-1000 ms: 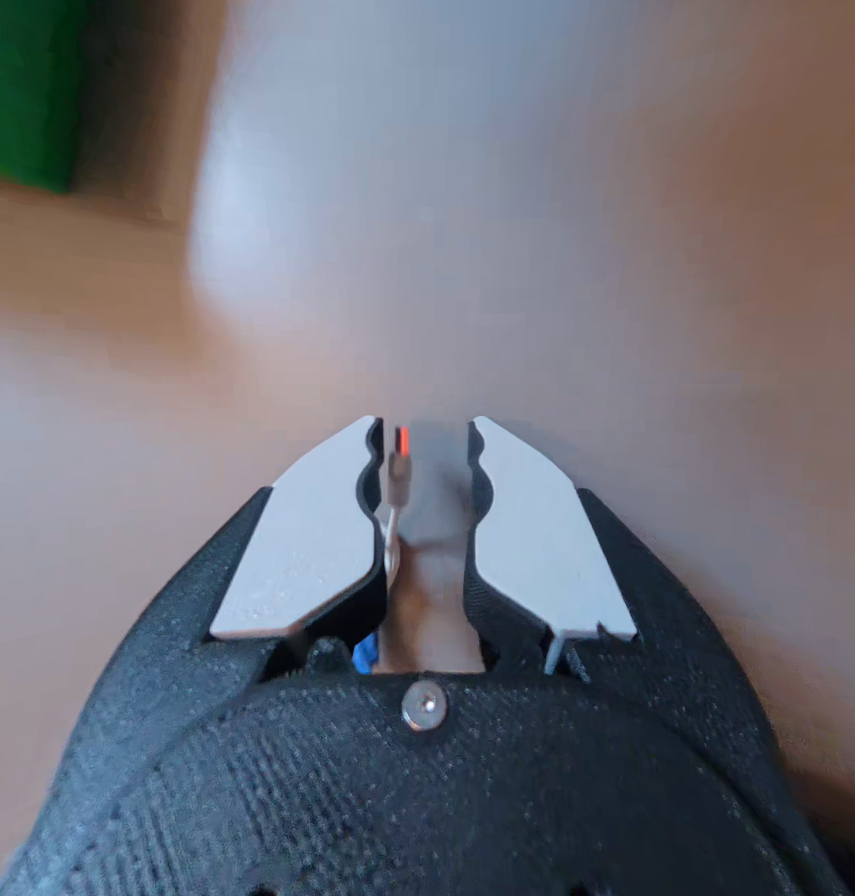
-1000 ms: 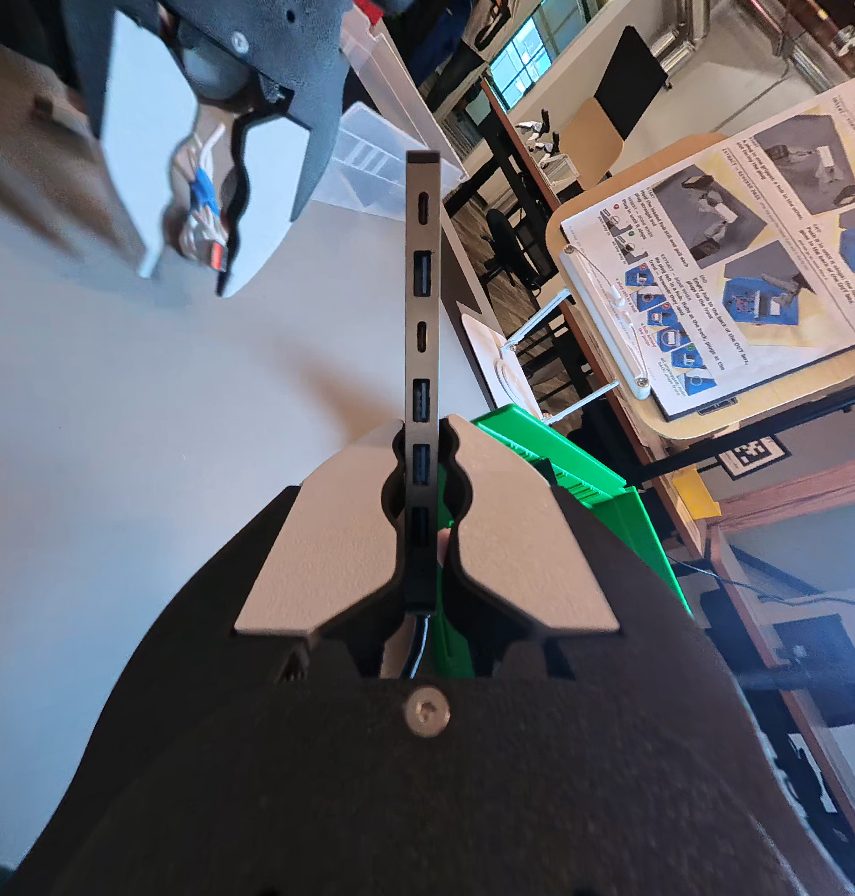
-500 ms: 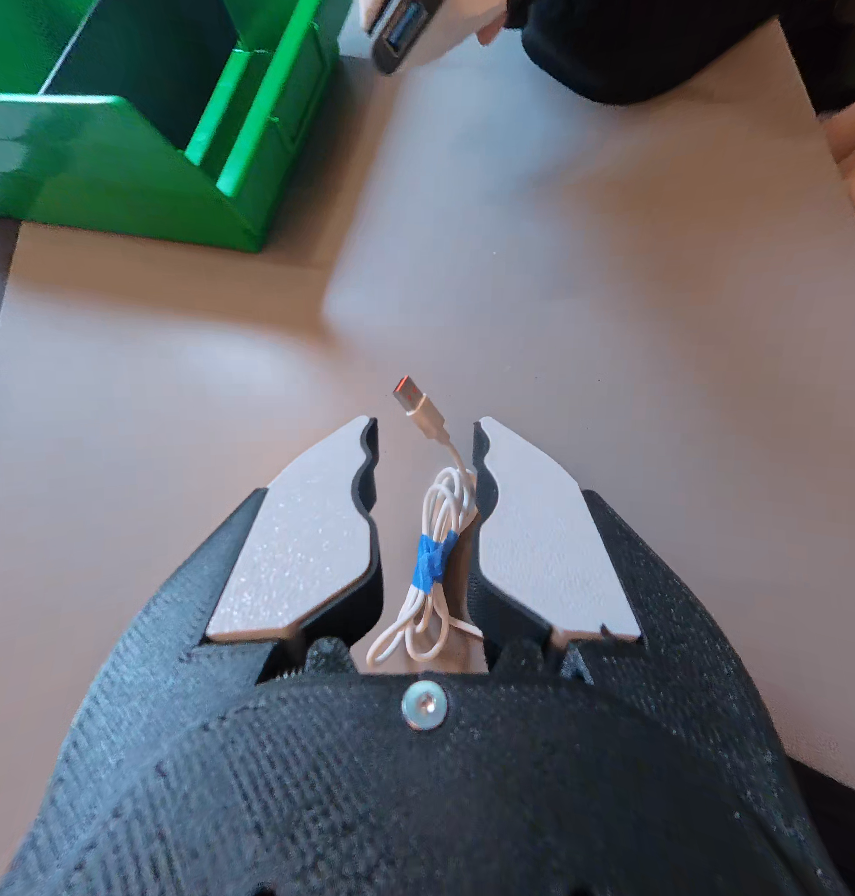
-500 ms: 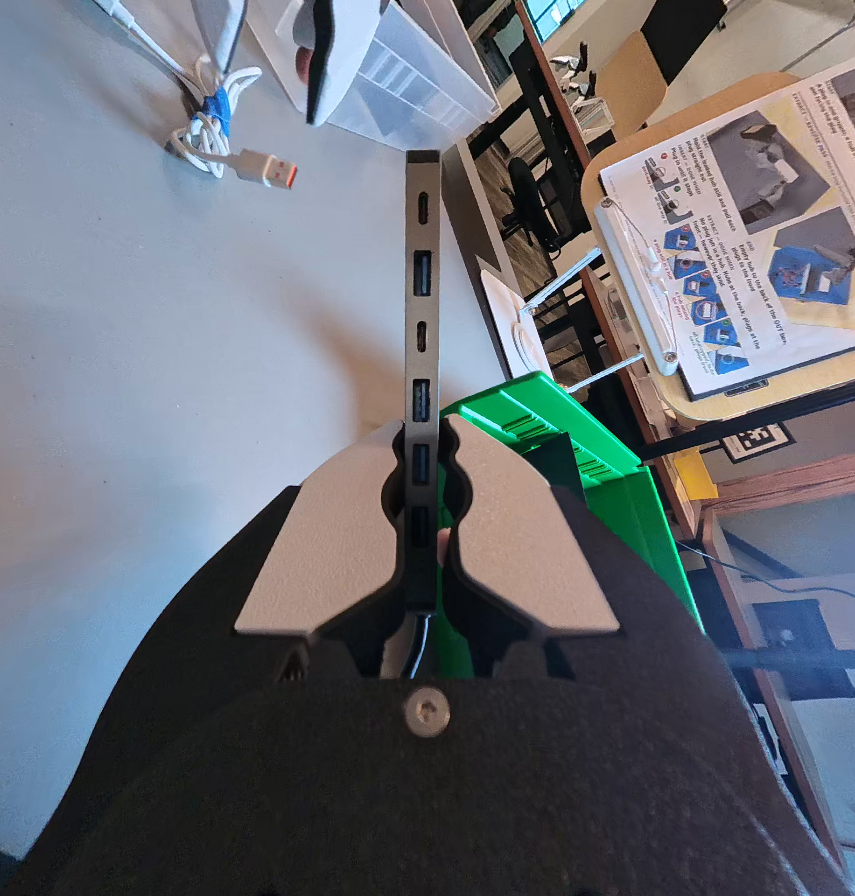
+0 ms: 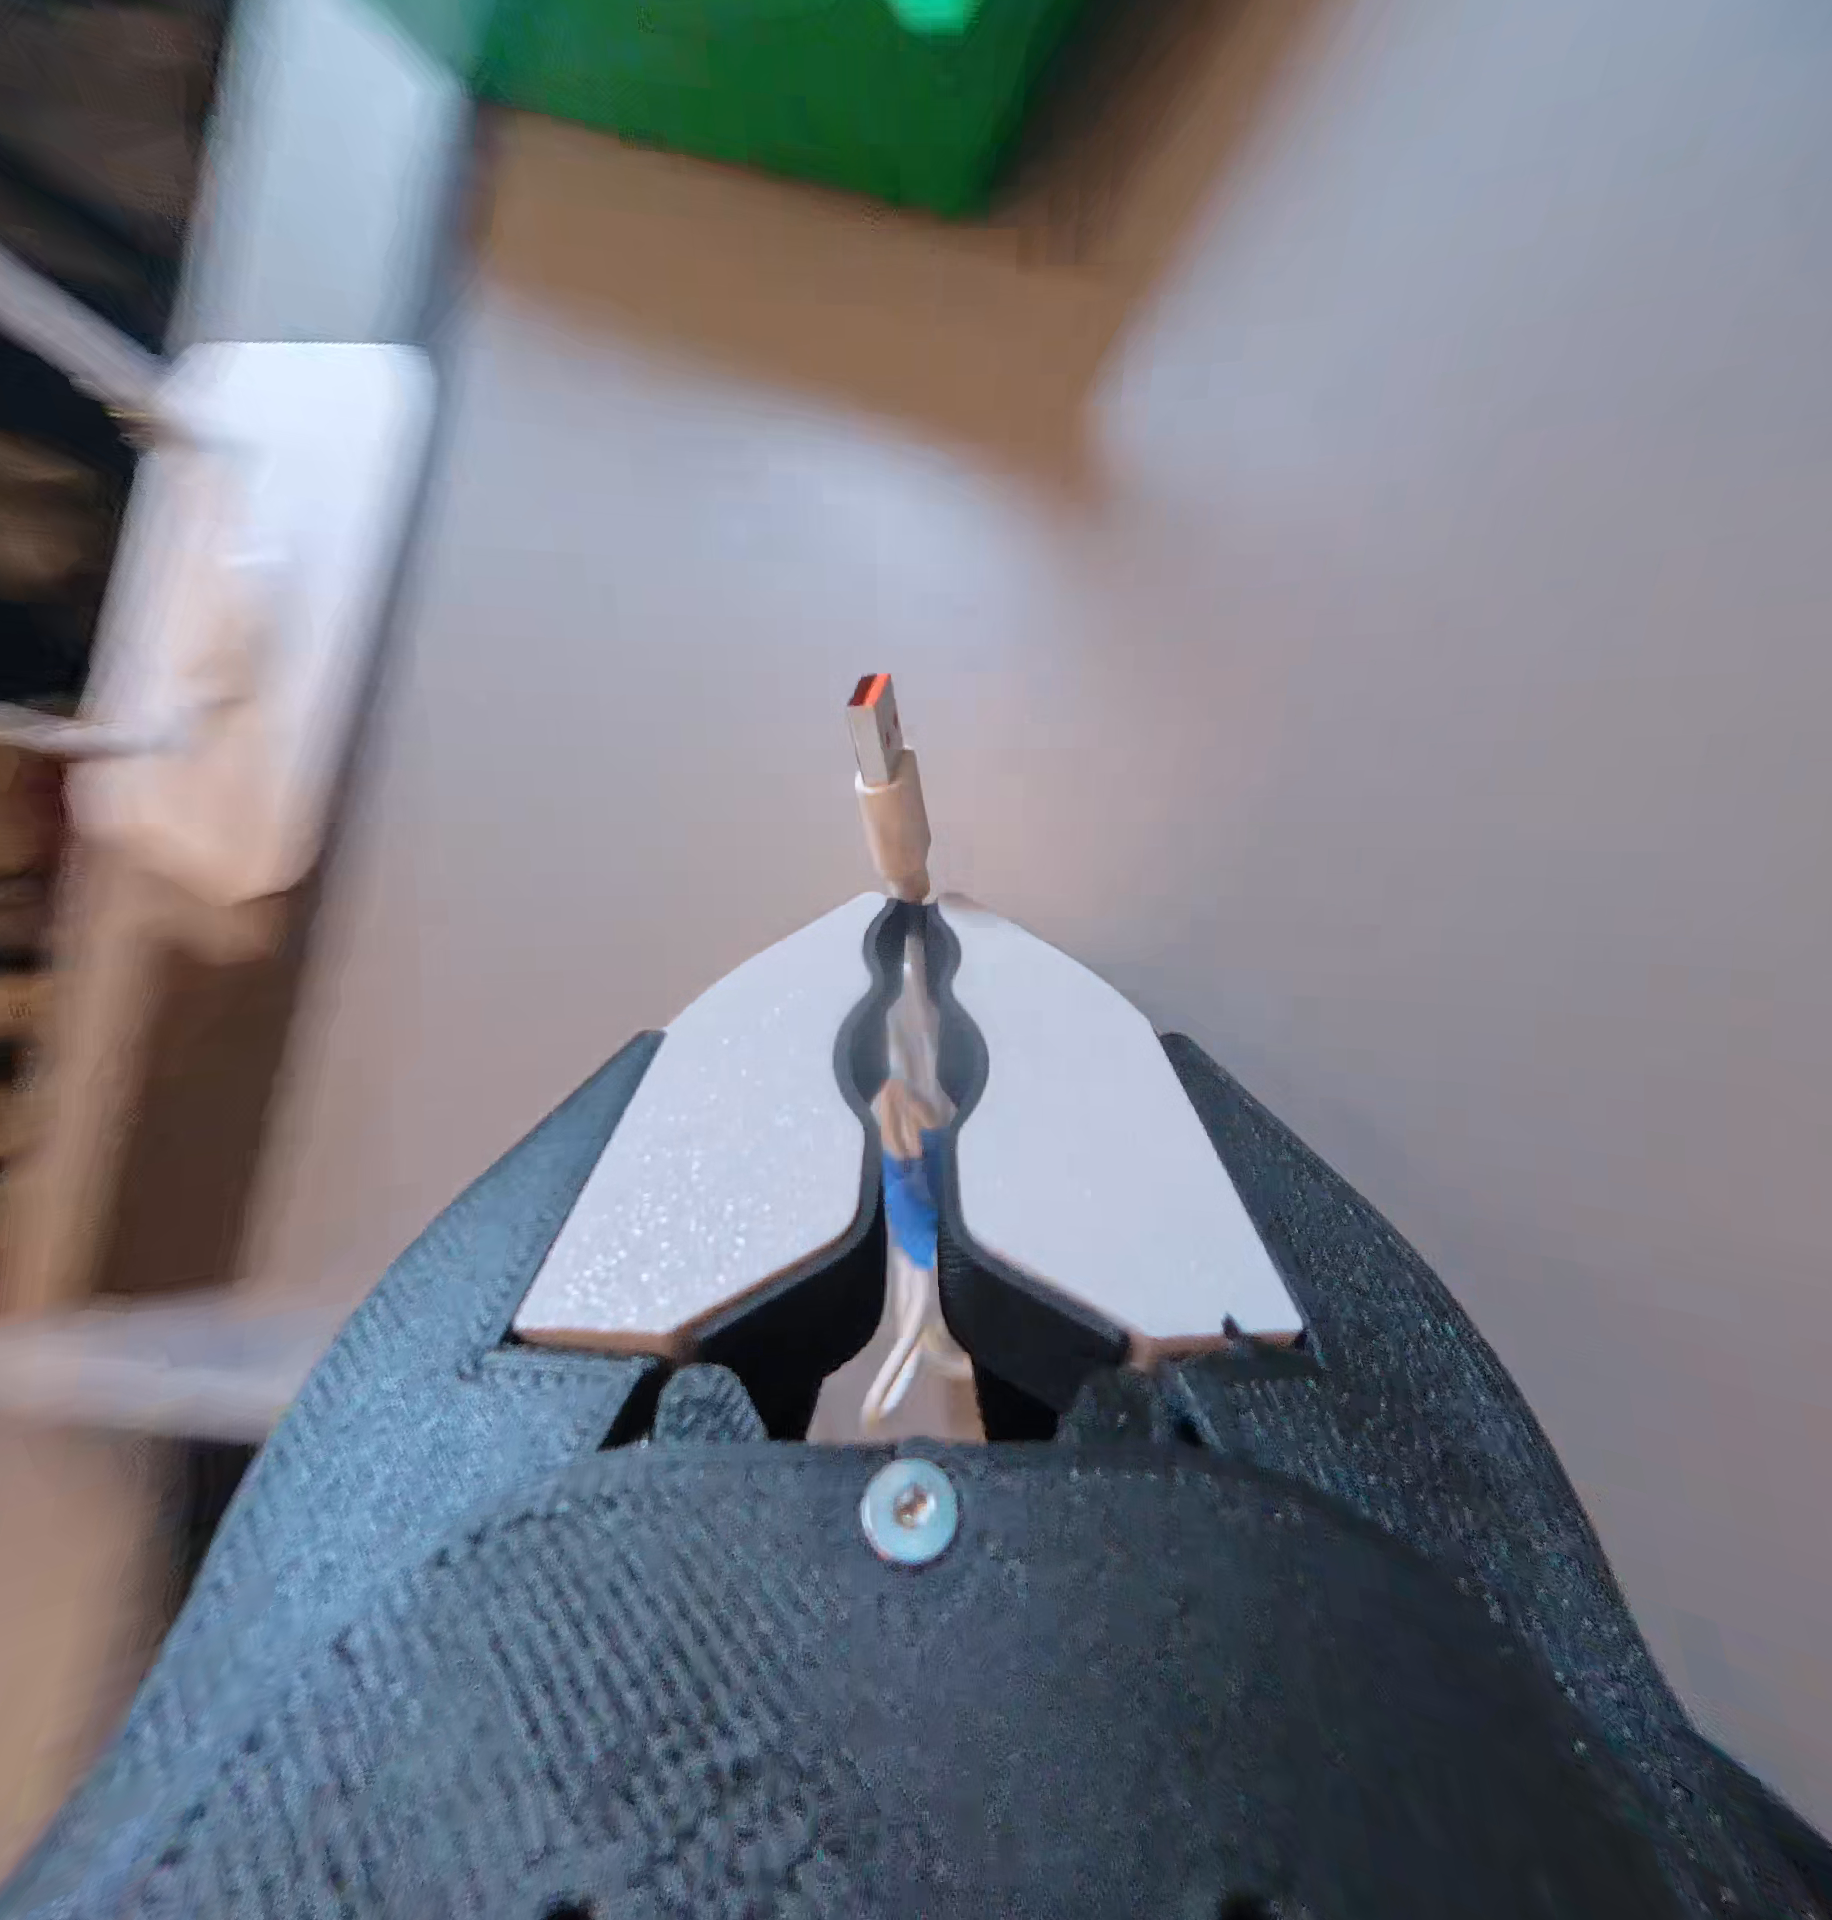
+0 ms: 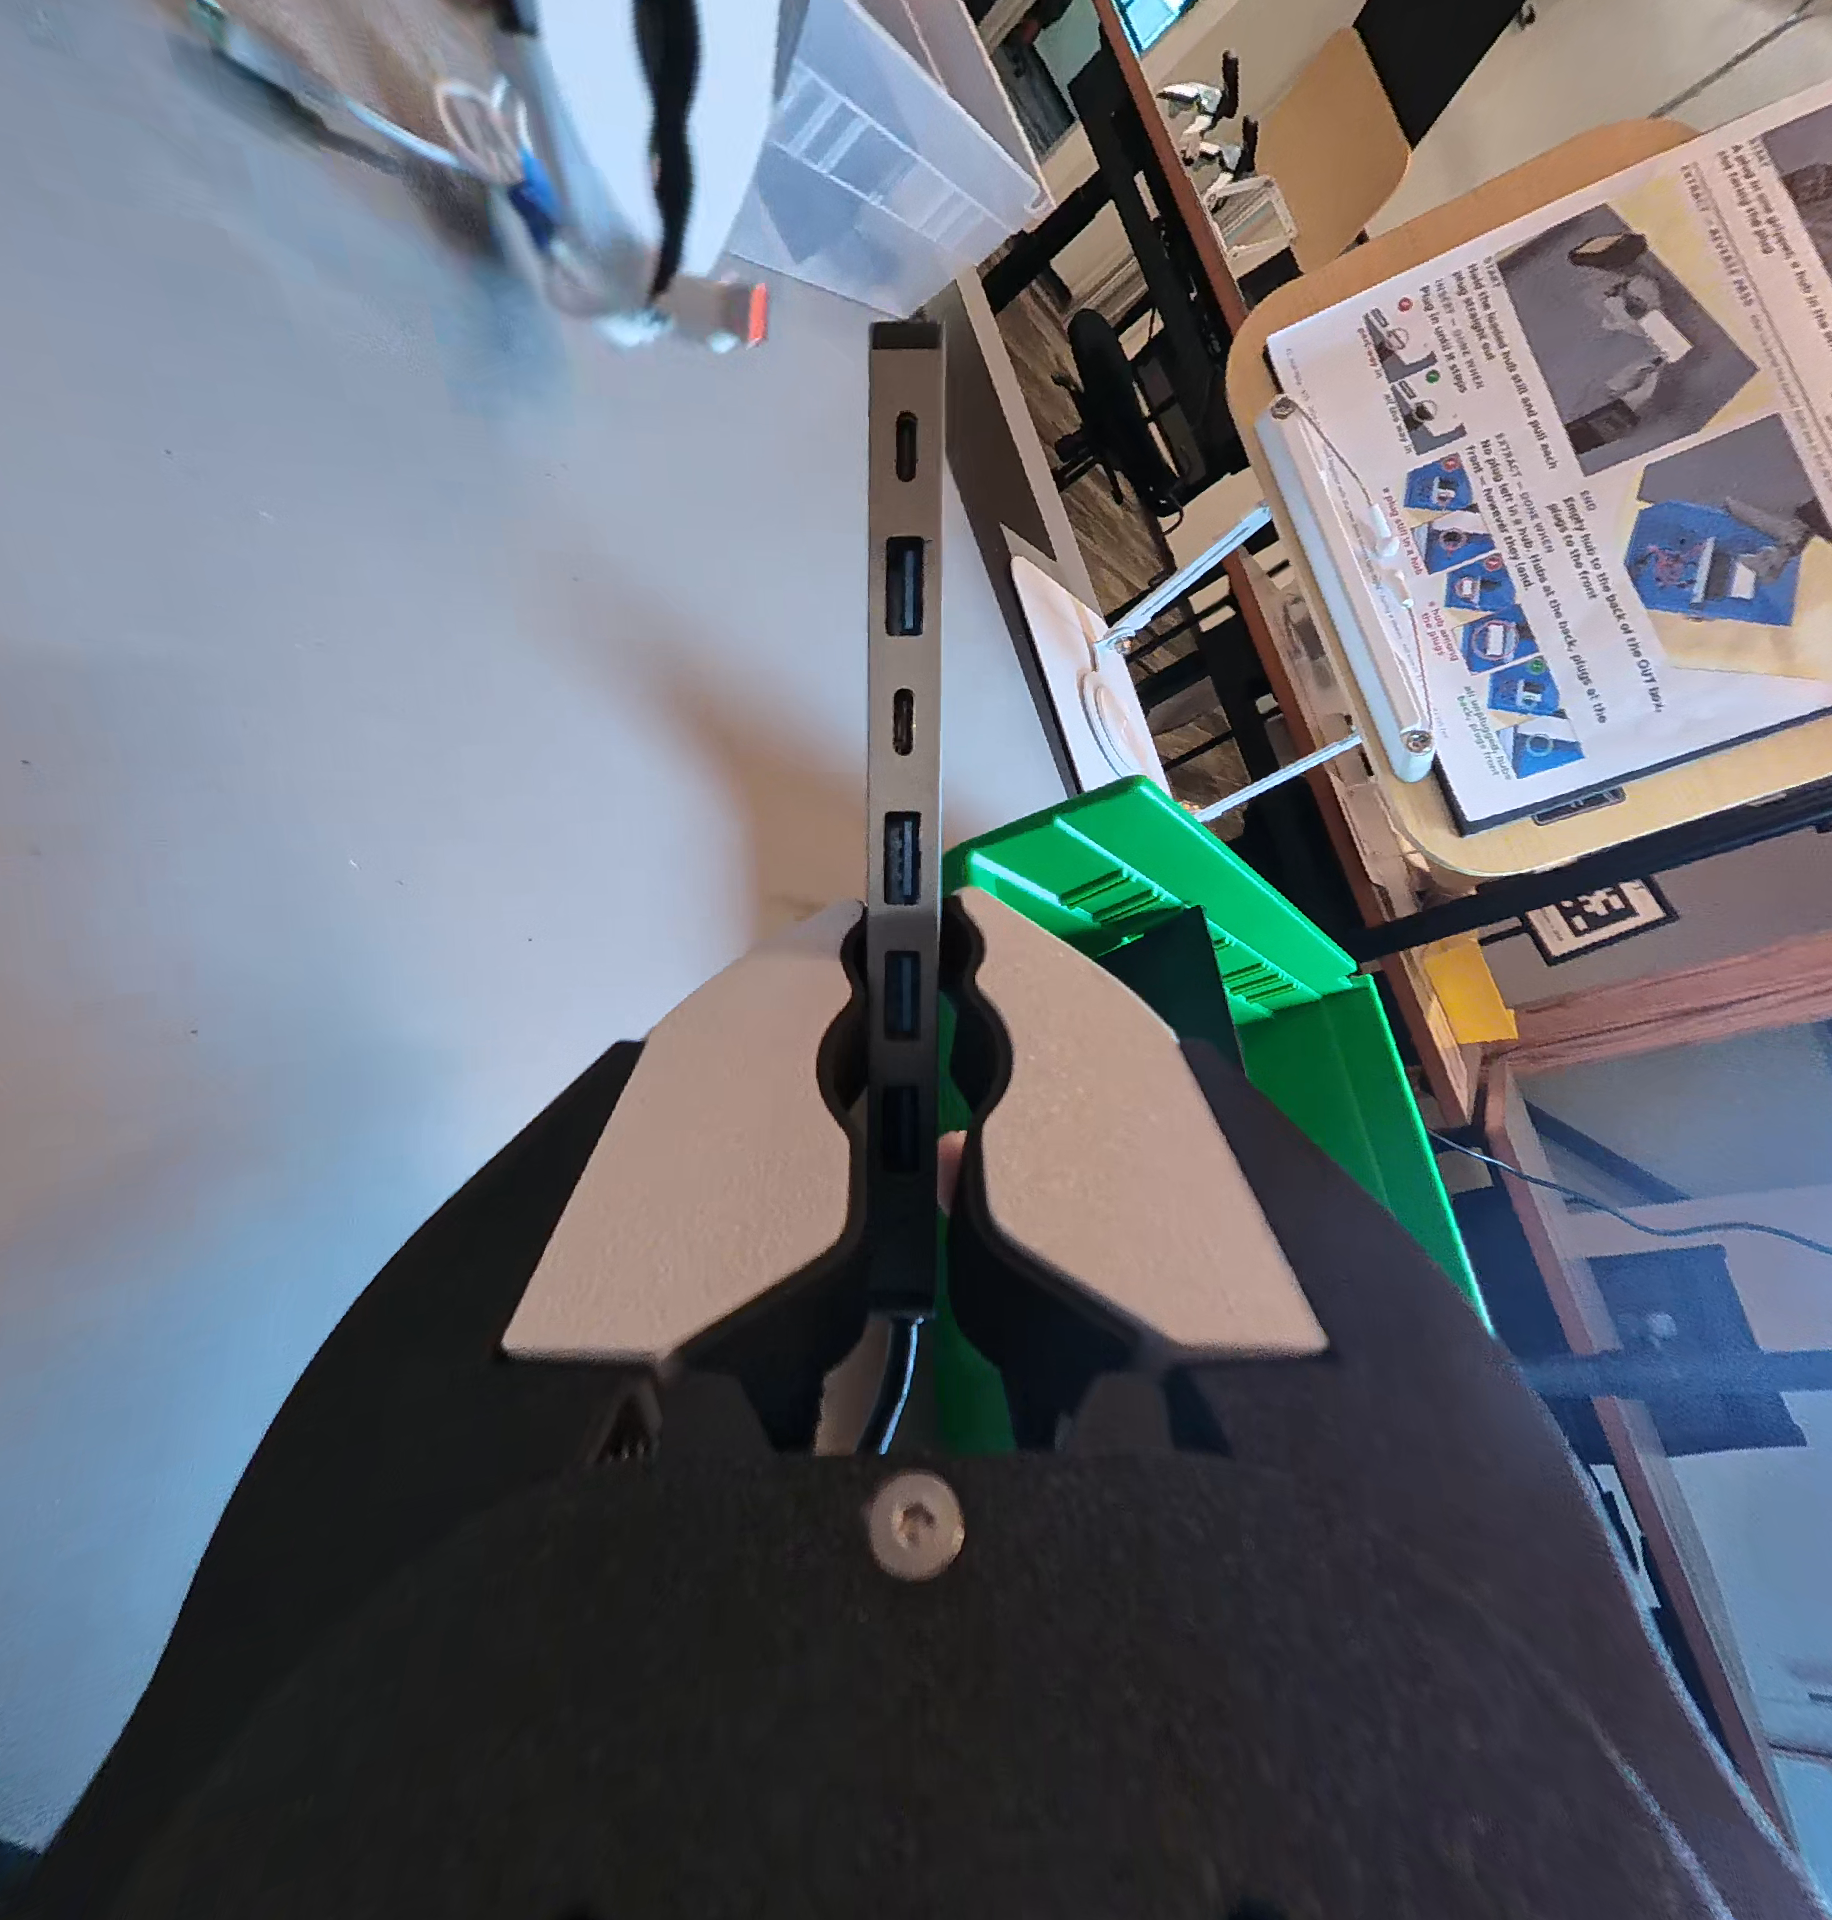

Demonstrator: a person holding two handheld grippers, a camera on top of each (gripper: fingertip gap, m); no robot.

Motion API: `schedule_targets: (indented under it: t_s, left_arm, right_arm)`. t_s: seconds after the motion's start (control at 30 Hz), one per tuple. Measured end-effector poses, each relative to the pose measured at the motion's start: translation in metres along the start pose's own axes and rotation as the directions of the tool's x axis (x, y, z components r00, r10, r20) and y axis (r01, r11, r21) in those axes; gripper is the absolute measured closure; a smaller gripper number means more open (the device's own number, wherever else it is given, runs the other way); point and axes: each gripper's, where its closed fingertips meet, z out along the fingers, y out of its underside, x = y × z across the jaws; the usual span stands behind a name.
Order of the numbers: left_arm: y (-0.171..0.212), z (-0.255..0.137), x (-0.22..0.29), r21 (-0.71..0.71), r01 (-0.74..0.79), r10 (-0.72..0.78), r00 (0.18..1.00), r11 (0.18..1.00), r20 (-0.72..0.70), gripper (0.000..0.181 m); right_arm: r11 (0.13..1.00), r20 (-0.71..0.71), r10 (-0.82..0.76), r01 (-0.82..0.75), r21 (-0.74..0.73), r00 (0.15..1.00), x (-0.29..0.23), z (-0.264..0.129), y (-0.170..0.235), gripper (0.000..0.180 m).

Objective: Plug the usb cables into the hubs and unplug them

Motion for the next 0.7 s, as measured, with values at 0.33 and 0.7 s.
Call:
schedule_targets:
  t_s: [0.33,0.7]
  left_arm:
    - [0.002,-0.005,0.078,-0.175,-0.055,0.047,0.998,0.983,-0.05,0.143]
    - [0.013,-0.046,0.013,-0.178,-0.207,0.166,0.962,0.962,-0.219,0.149]
  right_arm:
    - [1.0,-0.044,-0.005,0.005,0.003,0.999,0.01,-0.007,-0.003,0.168]
    - [0.999,-0.031,0.031,-0.03,0.014,0.999,0.01,-0.006,-0.002,0.168]
